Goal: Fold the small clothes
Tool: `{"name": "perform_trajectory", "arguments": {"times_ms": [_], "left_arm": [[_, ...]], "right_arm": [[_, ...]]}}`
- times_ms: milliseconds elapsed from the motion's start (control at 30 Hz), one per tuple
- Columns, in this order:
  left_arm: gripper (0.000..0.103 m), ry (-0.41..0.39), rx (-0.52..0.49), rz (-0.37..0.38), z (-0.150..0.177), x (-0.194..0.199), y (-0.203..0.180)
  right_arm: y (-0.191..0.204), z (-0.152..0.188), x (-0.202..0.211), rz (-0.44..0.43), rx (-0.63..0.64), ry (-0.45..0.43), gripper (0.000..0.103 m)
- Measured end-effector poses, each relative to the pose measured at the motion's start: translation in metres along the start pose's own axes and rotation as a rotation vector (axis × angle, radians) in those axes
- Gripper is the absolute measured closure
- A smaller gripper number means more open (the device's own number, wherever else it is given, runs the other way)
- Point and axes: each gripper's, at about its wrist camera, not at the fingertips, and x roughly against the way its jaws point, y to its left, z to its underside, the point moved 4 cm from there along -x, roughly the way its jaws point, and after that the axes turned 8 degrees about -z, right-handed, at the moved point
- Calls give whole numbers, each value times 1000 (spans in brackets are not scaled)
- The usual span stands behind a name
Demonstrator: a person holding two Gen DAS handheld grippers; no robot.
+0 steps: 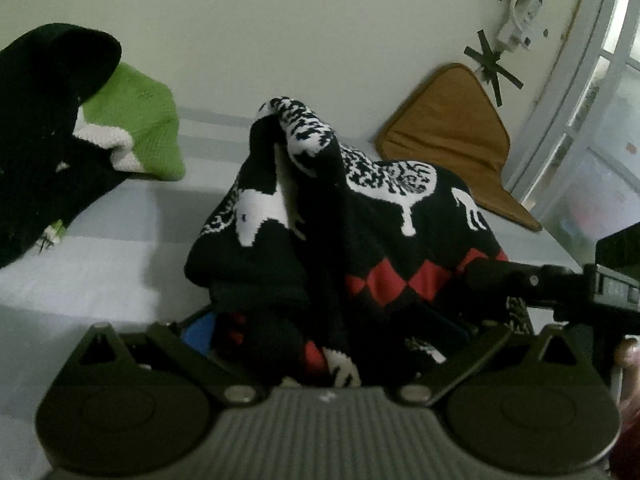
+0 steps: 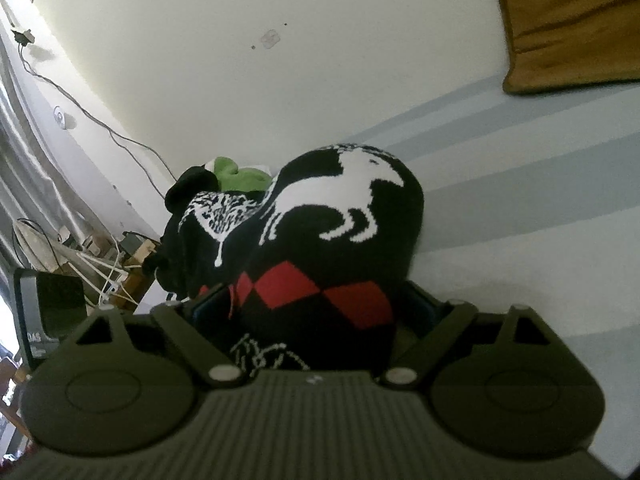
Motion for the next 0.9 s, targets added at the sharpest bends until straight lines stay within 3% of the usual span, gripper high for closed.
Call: {"name": "perform_trajectory", "arguments": {"times_ms": [100, 900], "left_arm": [[0, -3, 2, -1, 2, 2, 1], [0, -19, 14, 1, 4, 3, 0]], "right_arm": [[1, 2, 1, -12, 15, 12, 0], [4, 2, -4, -15, 39, 14, 0]]}}
